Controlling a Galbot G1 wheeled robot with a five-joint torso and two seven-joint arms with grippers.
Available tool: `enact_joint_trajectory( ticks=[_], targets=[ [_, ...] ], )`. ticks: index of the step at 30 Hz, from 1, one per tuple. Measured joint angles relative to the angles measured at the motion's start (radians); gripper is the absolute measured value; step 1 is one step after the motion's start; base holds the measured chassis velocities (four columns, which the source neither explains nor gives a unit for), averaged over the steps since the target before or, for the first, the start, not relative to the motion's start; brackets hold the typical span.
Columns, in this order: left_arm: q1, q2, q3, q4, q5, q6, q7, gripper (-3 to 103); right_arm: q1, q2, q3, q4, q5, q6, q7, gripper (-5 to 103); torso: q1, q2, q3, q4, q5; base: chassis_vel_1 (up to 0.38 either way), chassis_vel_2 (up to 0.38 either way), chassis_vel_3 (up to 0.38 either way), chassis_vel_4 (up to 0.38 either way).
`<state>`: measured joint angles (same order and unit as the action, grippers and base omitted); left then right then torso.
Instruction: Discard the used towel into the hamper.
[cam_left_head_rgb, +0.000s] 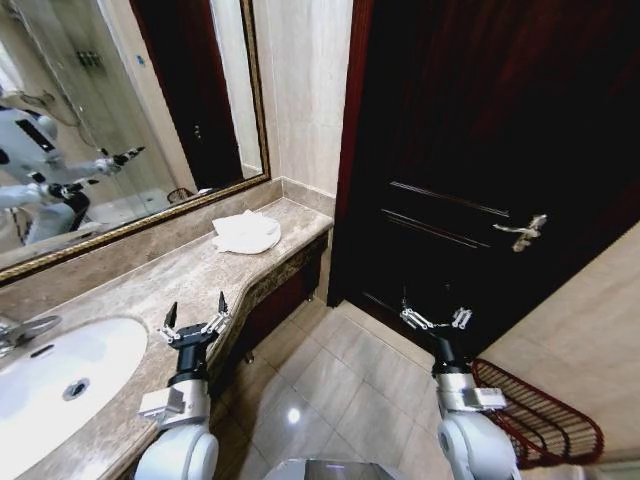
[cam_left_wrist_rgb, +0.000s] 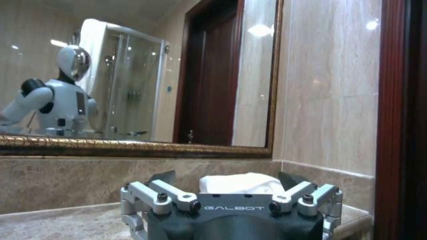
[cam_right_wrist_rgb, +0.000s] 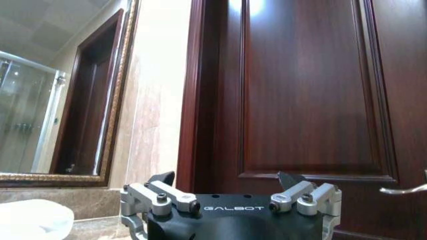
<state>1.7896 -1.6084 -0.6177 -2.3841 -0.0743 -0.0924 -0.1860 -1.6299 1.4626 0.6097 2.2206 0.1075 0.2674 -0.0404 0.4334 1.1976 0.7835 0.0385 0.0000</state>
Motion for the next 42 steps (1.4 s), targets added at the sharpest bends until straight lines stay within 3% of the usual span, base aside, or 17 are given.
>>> enact_joint_trajectory(
  ticks=[11, 22, 26, 31, 42],
  targets=[
    [-0.014, 0.0, -0.019, 0.01, -0.005, 0.027, -0.054, 100, 0.009, -0.002, -0.003, -0.007, 0.008, 0.0, 0.001, 100, 0.0, 0.0, 0.0, 0.0, 0.0, -0.129, 0.109, 0.129, -0.113],
    [-0.065, 0.0, 0.007, 0.094, -0.075, 0.067, -0.028, 100, 0.01, 0.001, -0.021, -0.018, 0.003, 0.03, 0.023, 100, 0.001, 0.0, 0.0, 0.0001, -0.0002, -0.16, 0.155, 0.171, -0.164],
    [-0.131, 0.0, 0.015, 0.13, -0.086, 0.107, -0.011, 100, 0.008, -0.002, -0.02, -0.021, 0.005, 0.048, 0.024, 100, 0.001, 0.0, 0.0, 0.0, 0.0, -0.061, 0.075, 0.045, -0.025],
    [-0.16, 0.0, 0.017, 0.175, -0.086, 0.109, -0.012, 100, -0.008, -0.01, -0.007, -0.023, -0.009, 0.059, 0.024, 100, 0.0, 0.0, 0.0, 0.0, -0.0002, 0.0, 0.0, 0.0, 0.0],
    [-0.351, 0.076, 0.008, 0.298, -0.12, 0.193, -0.081, 100, -0.047, 0.0, 0.018, -0.041, -0.045, 0.078, 0.036, 100, 0.0, 0.0, 0.0, 0.0, 0.0, 0.015, -0.006, -0.007, 0.008]
  ],
)
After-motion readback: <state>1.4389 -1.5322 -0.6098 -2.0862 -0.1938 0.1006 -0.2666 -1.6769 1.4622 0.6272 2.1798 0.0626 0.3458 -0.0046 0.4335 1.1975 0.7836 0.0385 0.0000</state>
